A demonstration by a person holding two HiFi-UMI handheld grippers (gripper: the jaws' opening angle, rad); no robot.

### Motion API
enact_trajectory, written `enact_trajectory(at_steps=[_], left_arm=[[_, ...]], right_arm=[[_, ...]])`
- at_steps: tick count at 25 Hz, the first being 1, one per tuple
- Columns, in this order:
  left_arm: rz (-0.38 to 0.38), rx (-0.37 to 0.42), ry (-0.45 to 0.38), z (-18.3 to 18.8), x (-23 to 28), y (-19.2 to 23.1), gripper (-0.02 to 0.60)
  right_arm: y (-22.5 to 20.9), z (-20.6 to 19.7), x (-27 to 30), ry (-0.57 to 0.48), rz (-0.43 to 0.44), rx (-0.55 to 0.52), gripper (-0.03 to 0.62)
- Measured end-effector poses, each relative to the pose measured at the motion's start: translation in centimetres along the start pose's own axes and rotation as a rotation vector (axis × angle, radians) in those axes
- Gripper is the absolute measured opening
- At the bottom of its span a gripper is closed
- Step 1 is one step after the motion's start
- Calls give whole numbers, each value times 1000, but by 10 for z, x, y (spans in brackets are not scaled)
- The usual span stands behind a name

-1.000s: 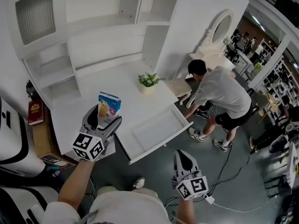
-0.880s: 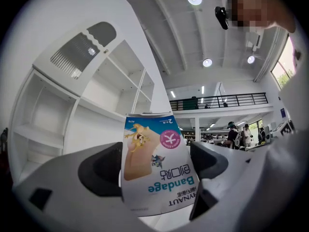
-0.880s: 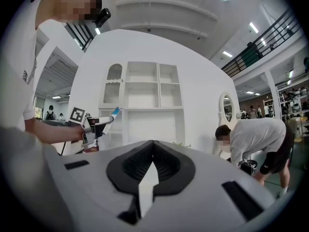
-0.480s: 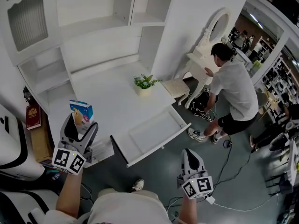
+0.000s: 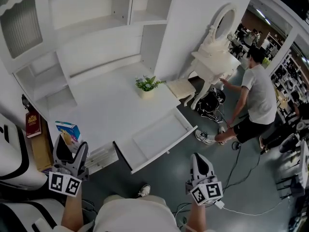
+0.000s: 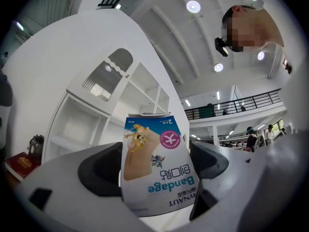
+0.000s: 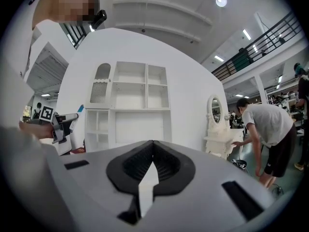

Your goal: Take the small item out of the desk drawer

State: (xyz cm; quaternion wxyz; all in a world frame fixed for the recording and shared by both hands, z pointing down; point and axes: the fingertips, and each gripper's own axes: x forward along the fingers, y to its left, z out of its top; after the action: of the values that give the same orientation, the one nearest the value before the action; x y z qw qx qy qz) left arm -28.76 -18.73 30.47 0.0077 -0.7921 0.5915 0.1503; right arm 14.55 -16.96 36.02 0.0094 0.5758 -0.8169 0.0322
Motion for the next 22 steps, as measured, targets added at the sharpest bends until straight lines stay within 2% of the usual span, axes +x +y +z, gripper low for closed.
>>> enact_trajectory(at_steps=[18, 22], left_arm=[[-5, 1, -34, 16, -5, -2, 443], [-17, -23, -42, 18, -4, -4, 443]], right_arm=[[18, 2, 28, 4, 53, -3, 9], [21, 1, 27, 4, 53, -6, 9]])
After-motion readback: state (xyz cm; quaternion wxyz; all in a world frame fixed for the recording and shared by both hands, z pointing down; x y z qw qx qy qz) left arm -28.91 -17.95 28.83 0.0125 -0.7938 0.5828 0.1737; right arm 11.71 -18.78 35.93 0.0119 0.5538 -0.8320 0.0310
